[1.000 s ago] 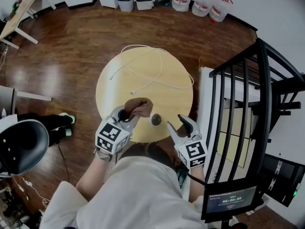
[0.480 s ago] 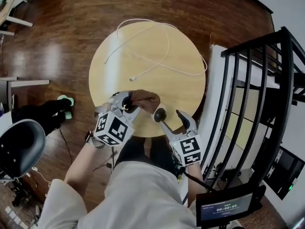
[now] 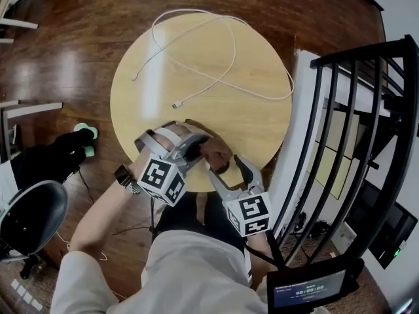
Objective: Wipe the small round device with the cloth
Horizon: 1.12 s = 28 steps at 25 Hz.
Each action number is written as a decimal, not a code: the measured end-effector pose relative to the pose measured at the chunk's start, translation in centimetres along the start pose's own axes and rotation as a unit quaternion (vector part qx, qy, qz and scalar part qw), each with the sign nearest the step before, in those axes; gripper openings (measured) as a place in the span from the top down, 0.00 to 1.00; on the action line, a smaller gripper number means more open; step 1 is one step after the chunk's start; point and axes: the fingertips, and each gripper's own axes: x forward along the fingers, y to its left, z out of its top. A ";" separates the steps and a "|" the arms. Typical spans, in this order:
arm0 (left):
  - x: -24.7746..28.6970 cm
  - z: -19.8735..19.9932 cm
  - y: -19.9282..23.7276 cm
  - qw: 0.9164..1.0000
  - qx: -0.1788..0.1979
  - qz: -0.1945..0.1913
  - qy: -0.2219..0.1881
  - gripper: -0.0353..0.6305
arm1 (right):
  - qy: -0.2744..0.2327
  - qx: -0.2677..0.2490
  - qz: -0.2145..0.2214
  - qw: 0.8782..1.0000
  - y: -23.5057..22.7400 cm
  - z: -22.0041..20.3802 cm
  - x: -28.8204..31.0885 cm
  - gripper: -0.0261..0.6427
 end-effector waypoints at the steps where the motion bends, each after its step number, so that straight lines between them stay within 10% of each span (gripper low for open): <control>1: -0.2 0.1 -0.3 1.000 0.019 -0.004 0.005 0.83 | -0.001 0.002 0.003 1.000 0.4 0.2 -0.3 0.50; 16: 3.4 -1.5 -2.1 0.971 0.227 -0.004 0.081 0.83 | -0.013 0.039 0.015 0.999 0.2 0.2 -0.4 0.48; 24: 5.6 -5.3 -4.5 0.935 0.294 -0.121 0.160 0.83 | -0.012 0.043 0.015 0.999 -0.1 -0.1 0.0 0.47; 26: 5.5 -5.6 -3.2 0.937 0.285 -0.089 0.182 0.83 | -0.013 0.048 0.016 0.999 -0.2 -0.3 0.2 0.47; 28: 4.0 -5.6 -0.4 0.958 0.203 -0.020 0.199 0.83 | -0.011 0.060 0.020 0.998 -0.4 -0.6 0.4 0.46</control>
